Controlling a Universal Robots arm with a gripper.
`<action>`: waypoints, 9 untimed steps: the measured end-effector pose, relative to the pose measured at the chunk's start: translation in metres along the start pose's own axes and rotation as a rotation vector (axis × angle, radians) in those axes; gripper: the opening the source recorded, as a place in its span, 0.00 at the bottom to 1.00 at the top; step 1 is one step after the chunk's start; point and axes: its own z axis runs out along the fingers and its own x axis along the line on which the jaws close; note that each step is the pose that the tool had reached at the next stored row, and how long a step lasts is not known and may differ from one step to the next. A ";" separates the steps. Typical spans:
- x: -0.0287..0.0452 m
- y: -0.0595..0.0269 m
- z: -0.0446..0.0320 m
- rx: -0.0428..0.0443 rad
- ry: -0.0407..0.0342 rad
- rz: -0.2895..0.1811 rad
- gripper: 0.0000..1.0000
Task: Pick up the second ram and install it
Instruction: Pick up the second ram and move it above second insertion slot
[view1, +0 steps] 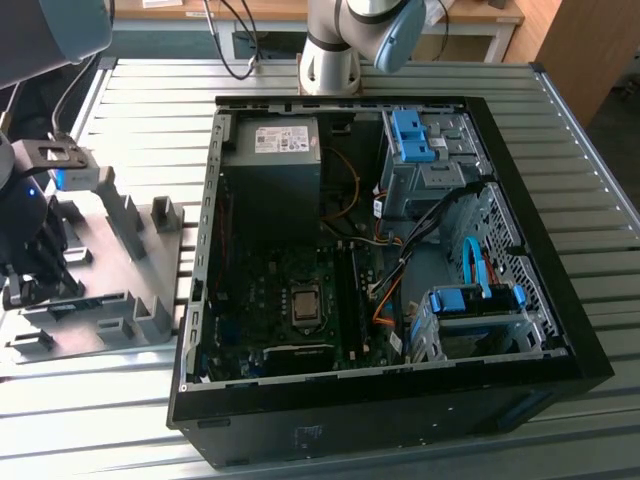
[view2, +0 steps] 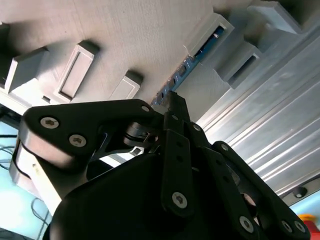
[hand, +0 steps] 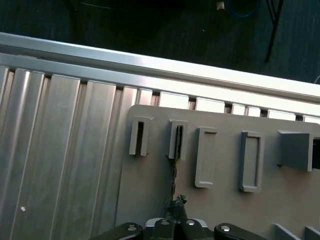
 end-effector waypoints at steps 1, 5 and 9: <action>0.0000 0.0000 0.0004 0.0004 -0.0007 0.018 0.10; 0.0000 -0.0001 0.0021 0.0024 -0.0029 0.091 0.10; 0.0000 -0.0001 0.0025 -0.0011 0.0432 0.099 0.10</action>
